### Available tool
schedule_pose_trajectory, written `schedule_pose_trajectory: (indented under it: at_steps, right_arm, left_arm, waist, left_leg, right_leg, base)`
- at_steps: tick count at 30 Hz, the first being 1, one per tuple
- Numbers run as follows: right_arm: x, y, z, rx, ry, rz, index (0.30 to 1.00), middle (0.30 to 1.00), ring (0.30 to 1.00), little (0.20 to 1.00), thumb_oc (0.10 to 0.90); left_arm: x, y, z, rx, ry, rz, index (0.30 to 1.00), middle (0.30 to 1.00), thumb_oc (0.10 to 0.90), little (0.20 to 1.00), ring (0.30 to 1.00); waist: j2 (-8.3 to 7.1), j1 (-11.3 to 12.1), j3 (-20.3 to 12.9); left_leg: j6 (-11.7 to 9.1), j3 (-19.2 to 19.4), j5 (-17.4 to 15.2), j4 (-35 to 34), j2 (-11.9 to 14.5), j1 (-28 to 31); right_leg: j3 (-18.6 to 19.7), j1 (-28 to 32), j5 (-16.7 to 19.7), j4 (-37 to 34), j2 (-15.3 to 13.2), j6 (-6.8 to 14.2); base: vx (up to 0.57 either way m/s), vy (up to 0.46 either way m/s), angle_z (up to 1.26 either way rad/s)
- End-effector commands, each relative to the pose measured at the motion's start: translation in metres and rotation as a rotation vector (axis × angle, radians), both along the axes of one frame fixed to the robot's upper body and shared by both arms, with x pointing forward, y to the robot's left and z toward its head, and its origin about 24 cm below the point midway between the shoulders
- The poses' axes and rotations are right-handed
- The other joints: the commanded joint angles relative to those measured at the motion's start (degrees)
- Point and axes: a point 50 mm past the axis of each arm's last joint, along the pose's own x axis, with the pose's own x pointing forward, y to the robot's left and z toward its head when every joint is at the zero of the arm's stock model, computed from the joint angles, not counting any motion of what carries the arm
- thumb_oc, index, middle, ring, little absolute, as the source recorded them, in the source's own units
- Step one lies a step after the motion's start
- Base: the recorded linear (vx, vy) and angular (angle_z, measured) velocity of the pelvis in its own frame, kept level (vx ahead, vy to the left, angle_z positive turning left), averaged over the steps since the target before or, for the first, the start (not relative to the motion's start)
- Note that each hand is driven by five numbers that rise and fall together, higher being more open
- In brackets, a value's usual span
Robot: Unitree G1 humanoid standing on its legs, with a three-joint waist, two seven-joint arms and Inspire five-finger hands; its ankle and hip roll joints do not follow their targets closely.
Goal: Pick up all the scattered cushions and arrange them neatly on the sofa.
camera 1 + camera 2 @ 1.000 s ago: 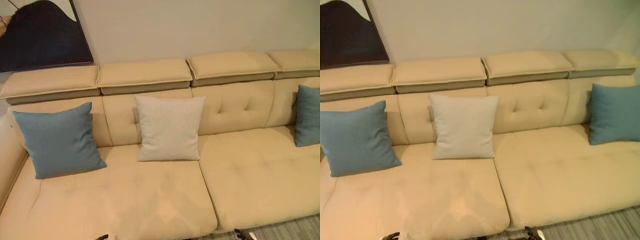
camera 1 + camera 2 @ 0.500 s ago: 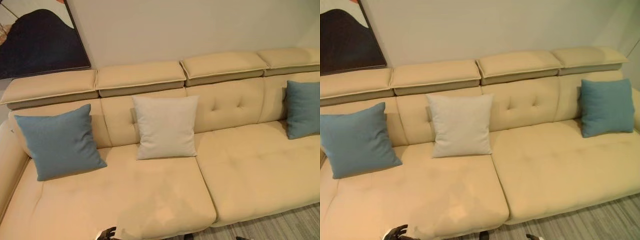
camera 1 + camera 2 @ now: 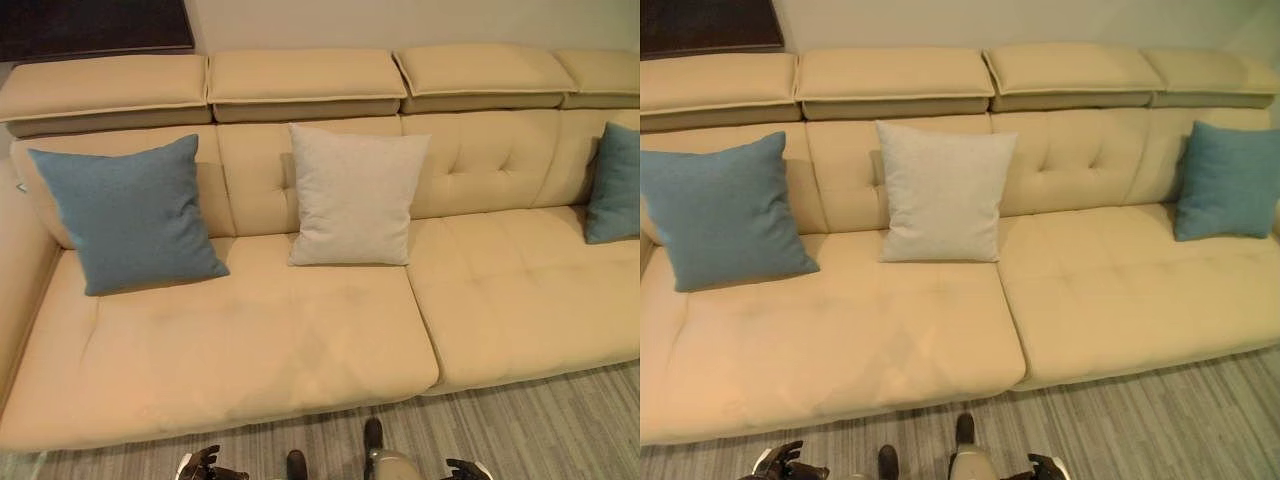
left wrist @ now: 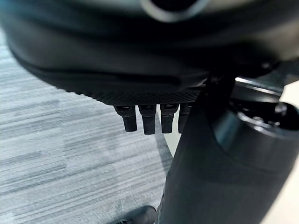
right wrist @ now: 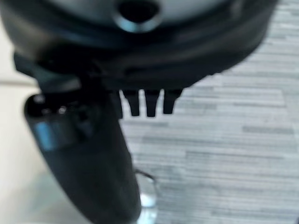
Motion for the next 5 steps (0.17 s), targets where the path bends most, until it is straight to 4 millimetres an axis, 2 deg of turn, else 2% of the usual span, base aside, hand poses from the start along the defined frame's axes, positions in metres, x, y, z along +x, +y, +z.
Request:
schedule_pose_trajectory:
  at_steps: [1,5]
  right_arm:
    - [-0.0026,-0.0124,0.0032,-0.056,0.0,0.004,0.9,0.9,0.9,0.9,0.8]
    - [0.0051,-0.0127,0.0053,-0.064,-0.022,0.022,0.9,0.9,0.9,0.9,0.8]
  left_arm:
    - [0.0042,0.0102,0.004,0.039,-0.018,0.009,0.9,0.9,0.8,0.9,0.9]
    - [0.0022,0.0044,0.0017,0.022,-0.012,0.011,0.9,0.9,0.8,0.9,0.9]
  waist:
    - [-3.65,0.9,-3.9]
    - [-3.76,0.8,-5.6]
  left_leg:
    - [-5.1,-5.6,-3.7,-1.0,-2.0,0.5]
    - [-6.0,-4.9,-2.2,-3.3,-1.6,1.3]
  right_leg:
    - [-1.7,9.1,3.3,-16.6,0.6,-0.9]
    - [-0.5,11.1,4.0,-22.5,2.2,-0.7]
  base:
    - [0.01,-0.106,-0.12]
    - [-0.02,-0.073,-0.05]
